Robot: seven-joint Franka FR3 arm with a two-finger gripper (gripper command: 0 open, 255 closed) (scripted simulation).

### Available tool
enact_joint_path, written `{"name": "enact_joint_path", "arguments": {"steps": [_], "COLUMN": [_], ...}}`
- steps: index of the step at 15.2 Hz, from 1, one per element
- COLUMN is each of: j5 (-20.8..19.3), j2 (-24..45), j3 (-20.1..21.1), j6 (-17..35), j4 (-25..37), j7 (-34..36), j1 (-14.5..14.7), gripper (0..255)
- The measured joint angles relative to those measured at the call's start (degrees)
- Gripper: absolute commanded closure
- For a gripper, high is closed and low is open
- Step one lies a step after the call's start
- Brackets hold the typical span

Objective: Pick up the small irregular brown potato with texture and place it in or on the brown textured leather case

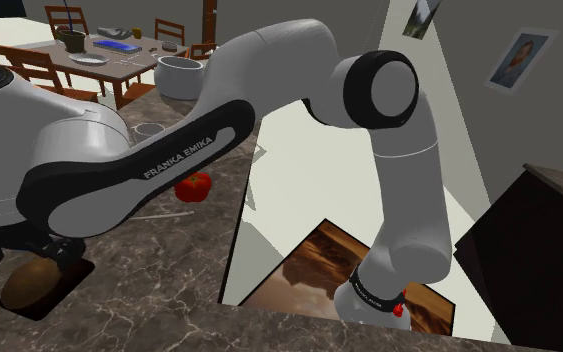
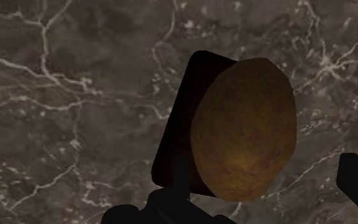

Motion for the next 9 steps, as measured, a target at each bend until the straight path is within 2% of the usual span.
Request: {"name": "enact_joint_path", "arguments": {"steps": [3,9], "j5": [1.9,2.4], "j2": [-2.6,-3.4], "j3": [1.5,1.9], "j6": [-2.0,-2.5], "j4": [-0.1,-0.4], "j7": [-0.8,-1.1], "j1": [-1.0,-1.4], "gripper": [0,0]}}
